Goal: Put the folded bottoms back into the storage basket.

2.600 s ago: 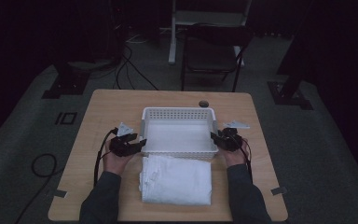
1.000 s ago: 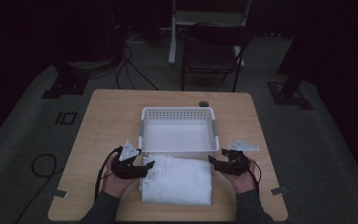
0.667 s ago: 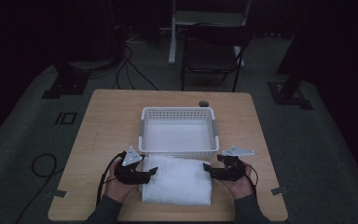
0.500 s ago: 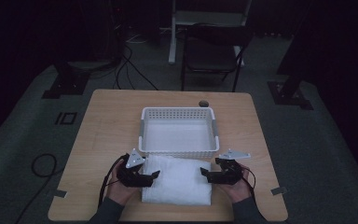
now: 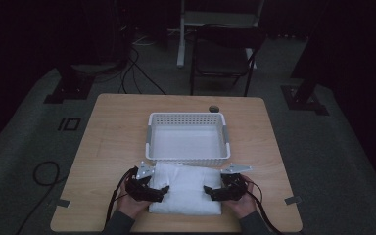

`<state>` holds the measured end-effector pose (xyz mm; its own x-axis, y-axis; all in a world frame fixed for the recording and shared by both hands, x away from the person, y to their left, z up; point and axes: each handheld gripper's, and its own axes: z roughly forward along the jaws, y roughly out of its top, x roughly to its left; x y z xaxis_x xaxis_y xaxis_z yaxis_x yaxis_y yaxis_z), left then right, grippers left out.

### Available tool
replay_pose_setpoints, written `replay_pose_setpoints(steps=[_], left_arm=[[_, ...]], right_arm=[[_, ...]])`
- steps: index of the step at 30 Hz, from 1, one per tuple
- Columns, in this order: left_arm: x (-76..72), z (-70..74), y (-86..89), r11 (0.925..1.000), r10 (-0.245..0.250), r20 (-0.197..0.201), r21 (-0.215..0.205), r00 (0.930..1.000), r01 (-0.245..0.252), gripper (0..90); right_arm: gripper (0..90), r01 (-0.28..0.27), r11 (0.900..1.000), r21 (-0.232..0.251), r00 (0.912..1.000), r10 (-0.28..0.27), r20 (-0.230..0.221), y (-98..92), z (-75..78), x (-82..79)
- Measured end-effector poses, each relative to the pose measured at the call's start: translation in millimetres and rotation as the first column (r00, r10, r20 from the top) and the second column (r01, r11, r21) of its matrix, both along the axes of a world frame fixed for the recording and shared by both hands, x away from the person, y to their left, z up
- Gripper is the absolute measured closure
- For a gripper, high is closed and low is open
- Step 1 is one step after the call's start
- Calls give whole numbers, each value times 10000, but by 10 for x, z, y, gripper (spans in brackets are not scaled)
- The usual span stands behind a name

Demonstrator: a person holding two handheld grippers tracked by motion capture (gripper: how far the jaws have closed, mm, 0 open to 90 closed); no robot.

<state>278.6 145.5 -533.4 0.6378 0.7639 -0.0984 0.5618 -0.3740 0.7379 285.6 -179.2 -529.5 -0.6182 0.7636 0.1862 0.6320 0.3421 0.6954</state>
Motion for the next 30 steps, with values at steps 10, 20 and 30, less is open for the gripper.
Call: replay_pose_setpoints(steps=[10, 20, 30], left_arm=[[152, -180, 79, 9937, -162, -892, -1119, 9959, 61, 0], [218, -245, 103, 9850, -572, -1156, -1686, 9916, 372, 0], [231, -212, 91, 9754, -1034, -1673, -2102, 9805, 669, 149]], right_arm=[[99, -28, 9991, 420, 9976, 57, -694, -2, -153, 162], [139, -336, 9934, 1093, 9947, 439, -931, -58, -206, 225], [411, -824, 9765, 1990, 9807, 1149, -1579, -77, -221, 252]])
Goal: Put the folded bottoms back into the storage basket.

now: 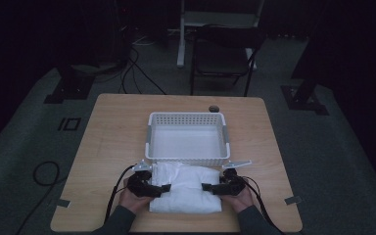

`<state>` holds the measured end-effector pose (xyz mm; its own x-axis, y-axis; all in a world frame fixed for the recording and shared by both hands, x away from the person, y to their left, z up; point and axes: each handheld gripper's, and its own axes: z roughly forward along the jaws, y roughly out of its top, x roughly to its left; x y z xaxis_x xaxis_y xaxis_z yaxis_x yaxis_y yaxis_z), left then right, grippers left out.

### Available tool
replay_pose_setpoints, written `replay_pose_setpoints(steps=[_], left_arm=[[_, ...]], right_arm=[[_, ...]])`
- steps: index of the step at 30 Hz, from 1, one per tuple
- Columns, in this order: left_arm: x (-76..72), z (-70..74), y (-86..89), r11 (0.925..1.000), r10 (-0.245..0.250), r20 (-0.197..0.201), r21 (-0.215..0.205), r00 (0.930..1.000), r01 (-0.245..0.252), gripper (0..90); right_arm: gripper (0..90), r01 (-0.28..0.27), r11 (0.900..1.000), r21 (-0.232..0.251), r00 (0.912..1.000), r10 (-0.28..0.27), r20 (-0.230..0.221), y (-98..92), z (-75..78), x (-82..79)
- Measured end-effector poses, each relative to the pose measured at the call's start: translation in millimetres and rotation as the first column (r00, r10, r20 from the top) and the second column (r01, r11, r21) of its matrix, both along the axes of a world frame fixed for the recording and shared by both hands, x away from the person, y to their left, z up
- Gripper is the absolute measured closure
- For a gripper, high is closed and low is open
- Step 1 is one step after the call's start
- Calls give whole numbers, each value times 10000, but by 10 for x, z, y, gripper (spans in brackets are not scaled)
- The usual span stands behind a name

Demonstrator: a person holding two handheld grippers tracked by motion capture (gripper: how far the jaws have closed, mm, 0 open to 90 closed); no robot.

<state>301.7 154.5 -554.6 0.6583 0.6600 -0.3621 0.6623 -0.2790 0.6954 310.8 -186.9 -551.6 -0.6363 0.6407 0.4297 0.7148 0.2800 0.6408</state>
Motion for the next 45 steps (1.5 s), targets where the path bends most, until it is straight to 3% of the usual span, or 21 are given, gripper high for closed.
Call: replay_pose_setpoints(steps=[1, 2, 3, 6, 13, 18, 21, 26, 35, 45], left_arm=[[0, 0, 0, 10000, 0, 0, 0, 10000, 0, 170], [2, 8, 7, 9997, -113, -325, -212, 9994, 106, 170], [-3, 14, 7, 9995, -127, -372, -279, 9992, 117, 256], [-49, 61, -21, 9999, -94, -105, -72, 9999, 93, 361], [-174, 177, -125, 9962, 47, 803, 858, 9968, -116, 506], [-240, 223, -156, 9935, 55, 1270, 1122, 9919, -199, 536], [-280, 257, -176, 9913, 27, 1558, 1296, 9878, -232, 540], [-323, 290, -195, 9894, 47, 1758, 1418, 9844, -300, 540], [-368, 359, -214, 9888, -1, 1978, 1464, 9802, -294, 540], [-446, 467, -202, 9905, -212, 2552, 1370, 9667, -144, 546]], right_arm=[[411, 0, 10000, 0, 10000, 0, 0, 0, 0, 0], [438, -23, 10000, 49, 10000, 23, -27, 1, -1, -1], [510, -65, 10000, 71, 9999, 64, 128, 5, 17, -14], [605, 2, 10000, 75, 9990, -5, 443, 11, 49, -43], [657, -55, 9988, -487, 9910, 119, 1330, 62, 111, -124], [671, -87, 9970, -770, 9835, 224, 1795, 82, 146, -165], [676, -131, 9972, -737, 9823, 267, 1852, 73, 163, -172], [681, -168, 9969, -770, 9775, 325, 2083, 67, 206, -205], [687, -60, 9970, -771, 9712, 241, 2369, 62, 285, -263], [694, 97, 9965, -828, 9579, 145, 2868, 63, 388, -339]])
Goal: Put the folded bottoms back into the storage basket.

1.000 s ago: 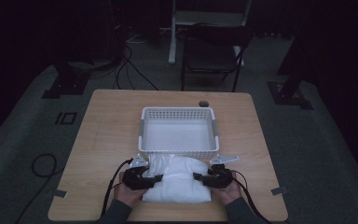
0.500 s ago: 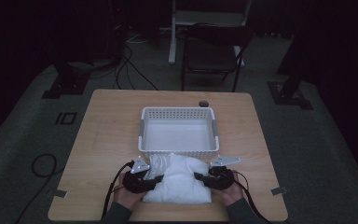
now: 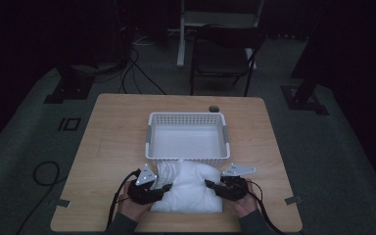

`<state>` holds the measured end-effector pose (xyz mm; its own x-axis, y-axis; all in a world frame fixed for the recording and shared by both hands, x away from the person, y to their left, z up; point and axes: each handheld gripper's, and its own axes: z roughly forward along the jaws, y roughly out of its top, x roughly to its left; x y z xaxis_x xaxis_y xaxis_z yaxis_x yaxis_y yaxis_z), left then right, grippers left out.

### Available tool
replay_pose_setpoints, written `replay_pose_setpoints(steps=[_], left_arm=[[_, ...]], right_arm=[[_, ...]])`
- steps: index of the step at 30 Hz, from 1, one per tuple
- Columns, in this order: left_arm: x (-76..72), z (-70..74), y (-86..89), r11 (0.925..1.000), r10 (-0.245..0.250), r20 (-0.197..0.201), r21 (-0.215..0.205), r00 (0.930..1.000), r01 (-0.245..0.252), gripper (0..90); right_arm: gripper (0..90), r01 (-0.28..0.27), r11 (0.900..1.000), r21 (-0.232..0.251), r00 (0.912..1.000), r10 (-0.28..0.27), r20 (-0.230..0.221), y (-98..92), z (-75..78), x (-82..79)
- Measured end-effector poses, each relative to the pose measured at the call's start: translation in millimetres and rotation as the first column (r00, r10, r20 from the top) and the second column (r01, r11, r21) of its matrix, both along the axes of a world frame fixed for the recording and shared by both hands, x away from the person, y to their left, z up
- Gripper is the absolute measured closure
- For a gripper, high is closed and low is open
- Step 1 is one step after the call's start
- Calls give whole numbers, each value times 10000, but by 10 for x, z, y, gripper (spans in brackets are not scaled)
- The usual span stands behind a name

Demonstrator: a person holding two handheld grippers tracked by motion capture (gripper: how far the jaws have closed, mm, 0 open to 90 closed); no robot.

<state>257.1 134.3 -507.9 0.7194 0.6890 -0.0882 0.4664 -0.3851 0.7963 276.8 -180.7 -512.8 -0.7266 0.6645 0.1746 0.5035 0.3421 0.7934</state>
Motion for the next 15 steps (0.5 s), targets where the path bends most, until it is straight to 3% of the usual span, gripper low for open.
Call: replay_pose_setpoints(steps=[15], left_arm=[[-76, 225, 49, 9994, 5, 420, -338, 9991, 9, 552]], right_arm=[[699, 18, 9996, 267, 9984, -33, 560, 0, 182, -86]])
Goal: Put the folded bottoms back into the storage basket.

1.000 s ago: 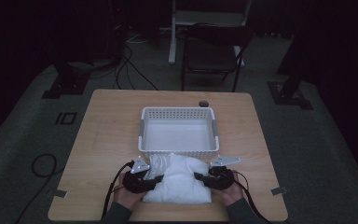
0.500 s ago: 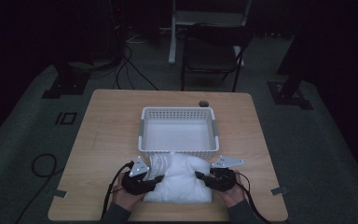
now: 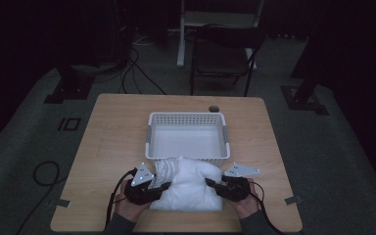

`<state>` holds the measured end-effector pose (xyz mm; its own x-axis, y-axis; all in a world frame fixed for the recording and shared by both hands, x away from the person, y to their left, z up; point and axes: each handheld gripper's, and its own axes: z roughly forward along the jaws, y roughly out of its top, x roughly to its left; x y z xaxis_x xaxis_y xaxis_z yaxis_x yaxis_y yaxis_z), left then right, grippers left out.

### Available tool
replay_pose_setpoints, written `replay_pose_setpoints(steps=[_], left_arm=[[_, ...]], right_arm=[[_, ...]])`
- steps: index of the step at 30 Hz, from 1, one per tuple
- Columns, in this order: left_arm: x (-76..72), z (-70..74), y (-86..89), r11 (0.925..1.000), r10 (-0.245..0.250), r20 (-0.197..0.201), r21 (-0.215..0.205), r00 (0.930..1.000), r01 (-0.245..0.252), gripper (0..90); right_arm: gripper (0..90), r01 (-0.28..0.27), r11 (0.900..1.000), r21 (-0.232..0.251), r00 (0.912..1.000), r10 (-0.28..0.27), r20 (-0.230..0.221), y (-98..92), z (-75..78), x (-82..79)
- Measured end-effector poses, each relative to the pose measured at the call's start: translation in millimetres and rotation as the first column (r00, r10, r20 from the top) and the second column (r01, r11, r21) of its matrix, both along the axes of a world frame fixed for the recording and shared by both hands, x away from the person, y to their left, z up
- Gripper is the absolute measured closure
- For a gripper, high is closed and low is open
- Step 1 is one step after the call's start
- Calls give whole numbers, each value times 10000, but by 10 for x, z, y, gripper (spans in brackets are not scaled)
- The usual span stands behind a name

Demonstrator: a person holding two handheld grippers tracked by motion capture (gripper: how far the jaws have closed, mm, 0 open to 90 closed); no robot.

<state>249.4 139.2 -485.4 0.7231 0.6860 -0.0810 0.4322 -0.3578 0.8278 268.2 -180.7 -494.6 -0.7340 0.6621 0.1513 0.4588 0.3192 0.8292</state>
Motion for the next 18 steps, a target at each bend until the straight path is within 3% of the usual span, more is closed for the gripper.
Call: replay_pose_setpoints(steps=[8, 18], left_arm=[[14, 115, 46, 9998, -47, 119, -178, 9999, 49, 554], [143, 249, 81, 9989, -262, 317, -384, 9992, 274, 558]], right_arm=[[700, -45, 10000, 35, 9994, 43, 340, 16, 120, -2], [701, 70, 9998, 166, 9980, -80, 625, 15, 263, 55]])
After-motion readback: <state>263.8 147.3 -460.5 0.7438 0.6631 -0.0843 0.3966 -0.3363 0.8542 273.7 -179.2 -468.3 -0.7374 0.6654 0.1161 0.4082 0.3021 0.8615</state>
